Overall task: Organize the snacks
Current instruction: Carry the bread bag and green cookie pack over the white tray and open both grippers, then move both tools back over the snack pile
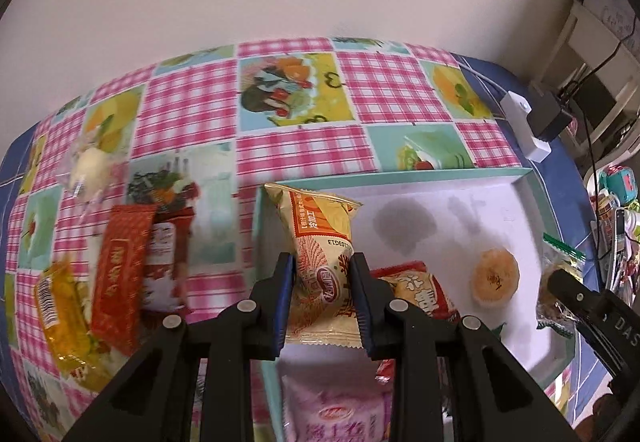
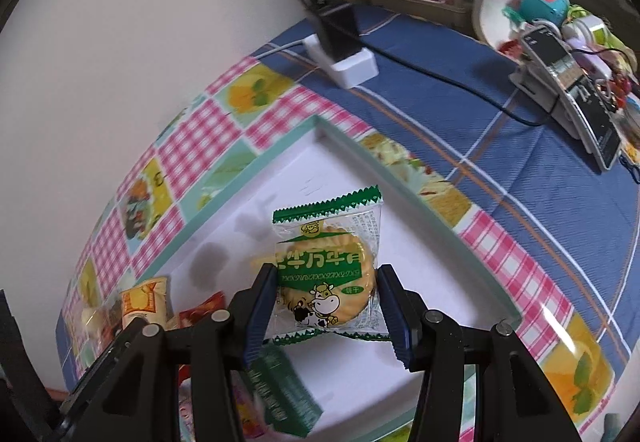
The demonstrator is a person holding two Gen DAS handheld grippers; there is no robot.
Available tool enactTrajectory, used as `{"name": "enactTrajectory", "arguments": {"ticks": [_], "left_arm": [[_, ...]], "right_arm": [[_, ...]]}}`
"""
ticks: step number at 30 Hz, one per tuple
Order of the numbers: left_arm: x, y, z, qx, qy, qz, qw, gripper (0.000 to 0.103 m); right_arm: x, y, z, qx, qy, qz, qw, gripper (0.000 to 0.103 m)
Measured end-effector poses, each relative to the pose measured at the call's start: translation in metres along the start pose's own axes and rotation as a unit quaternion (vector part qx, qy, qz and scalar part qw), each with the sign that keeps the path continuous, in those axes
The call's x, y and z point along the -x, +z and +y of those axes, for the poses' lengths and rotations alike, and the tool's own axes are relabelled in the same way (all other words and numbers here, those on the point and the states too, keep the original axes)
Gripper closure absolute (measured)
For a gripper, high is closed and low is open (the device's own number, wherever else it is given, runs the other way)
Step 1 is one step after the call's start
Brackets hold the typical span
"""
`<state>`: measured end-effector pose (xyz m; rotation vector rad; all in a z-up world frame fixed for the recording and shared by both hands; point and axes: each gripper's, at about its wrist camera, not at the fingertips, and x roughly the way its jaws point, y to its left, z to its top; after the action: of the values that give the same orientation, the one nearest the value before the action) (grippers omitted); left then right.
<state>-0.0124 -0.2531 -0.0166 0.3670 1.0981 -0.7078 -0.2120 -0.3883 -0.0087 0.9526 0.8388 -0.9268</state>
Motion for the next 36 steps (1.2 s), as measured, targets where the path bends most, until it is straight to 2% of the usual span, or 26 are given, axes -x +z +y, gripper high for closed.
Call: {"name": "enactTrajectory", "arguments": {"ticks": [10,12,14,17,18,20,23,25,28,31,34,36], "left_arm": [[-0.006,-0.007,-0.007,0.015,-0.023,0.009,0.9996,0.073],[-0.001,-0.005,-0.006,0.021,-0.027,0.009,0.9994,0.069],[0.005,-0.003,-0.004,0.025,-0.026,0.008,0.9993,0.056],[0.013,-0.002,-0.002,0.028,-0.013,0.010,0.9995,0.049],[0.014,-0.001,-0.002,0.030,-0.011,0.011,0.9994,0.046],[0.016,-0.001,0.000,0.036,-0.006,0.013,0.9993,0.031],[0.017,0.000,0.004,0.043,0.011,0.019,0.9988,0.028],[0.016,-0.001,0.008,0.051,0.025,0.029,0.9980,0.027],[0.015,-0.002,0.017,0.071,0.045,0.033,0.9959,0.012],[0.015,-0.002,0.026,0.089,0.057,0.033,0.9938,0.012],[0.015,-0.004,0.038,0.116,0.066,0.035,0.9904,0.006],[0.014,-0.005,0.047,0.135,0.074,0.037,0.9874,0.005]], "right_arm": [[-0.002,0.002,-0.004,-0.006,-0.013,0.008,1.000,0.049],[-0.001,0.002,-0.003,-0.004,-0.015,0.009,1.000,0.049],[-0.002,0.002,-0.003,-0.001,-0.016,0.010,1.000,0.049],[-0.002,0.002,-0.001,0.005,-0.028,0.017,0.999,0.049],[-0.003,0.003,0.000,0.006,-0.033,0.018,0.999,0.047],[-0.003,0.003,0.000,0.009,-0.043,0.019,0.999,0.040],[-0.002,0.003,0.002,0.017,-0.049,0.019,0.998,0.036],[-0.002,0.002,0.005,0.025,-0.052,0.019,0.998,0.028],[-0.003,0.000,0.011,0.035,-0.048,0.021,0.998,0.018],[-0.006,-0.002,0.017,0.047,-0.041,0.025,0.998,0.008],[-0.007,-0.004,0.023,0.062,-0.042,0.024,0.997,0.000],[-0.007,-0.005,0.027,0.070,-0.039,0.023,0.997,0.000]]}}
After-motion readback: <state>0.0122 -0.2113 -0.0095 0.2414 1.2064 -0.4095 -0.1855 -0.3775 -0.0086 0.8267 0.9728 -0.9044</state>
